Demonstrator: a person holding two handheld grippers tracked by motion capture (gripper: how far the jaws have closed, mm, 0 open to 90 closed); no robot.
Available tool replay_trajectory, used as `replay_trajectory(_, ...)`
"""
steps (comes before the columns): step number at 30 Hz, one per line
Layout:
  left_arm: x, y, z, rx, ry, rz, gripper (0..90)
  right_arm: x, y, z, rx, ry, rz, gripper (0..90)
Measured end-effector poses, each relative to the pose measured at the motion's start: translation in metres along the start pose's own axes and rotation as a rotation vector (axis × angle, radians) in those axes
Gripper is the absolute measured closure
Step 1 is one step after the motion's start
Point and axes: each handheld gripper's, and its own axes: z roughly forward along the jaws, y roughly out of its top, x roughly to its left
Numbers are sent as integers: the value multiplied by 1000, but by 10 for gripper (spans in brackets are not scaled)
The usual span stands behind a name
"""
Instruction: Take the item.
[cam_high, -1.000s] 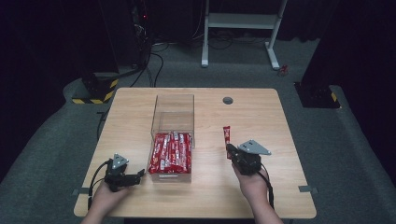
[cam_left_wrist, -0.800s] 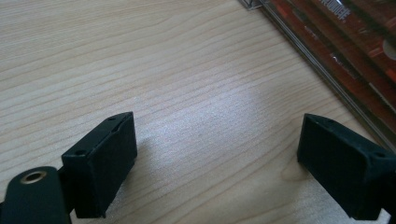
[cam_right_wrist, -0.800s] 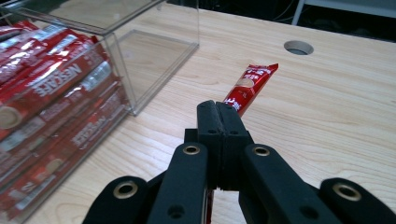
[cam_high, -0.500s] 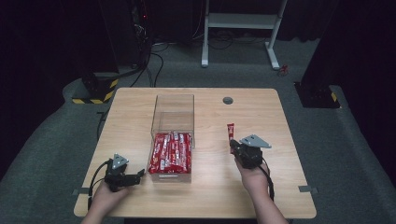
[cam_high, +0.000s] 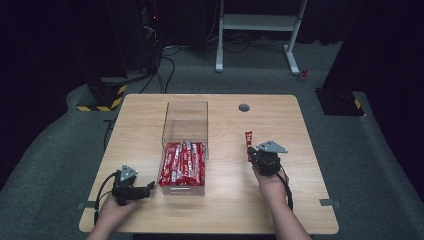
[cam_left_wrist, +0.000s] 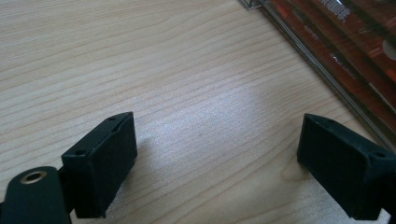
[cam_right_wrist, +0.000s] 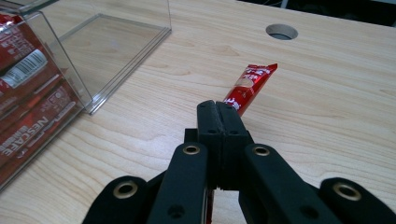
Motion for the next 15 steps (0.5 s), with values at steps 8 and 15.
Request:
replay_trajectory(8, 0, 0, 0, 1, 0, 1, 121, -2, -1, 6, 7, -6, 4, 900)
replay_trajectory(15, 0, 0, 0, 0, 0, 0, 121, -5, -3, 16, 25, -15, 9, 900)
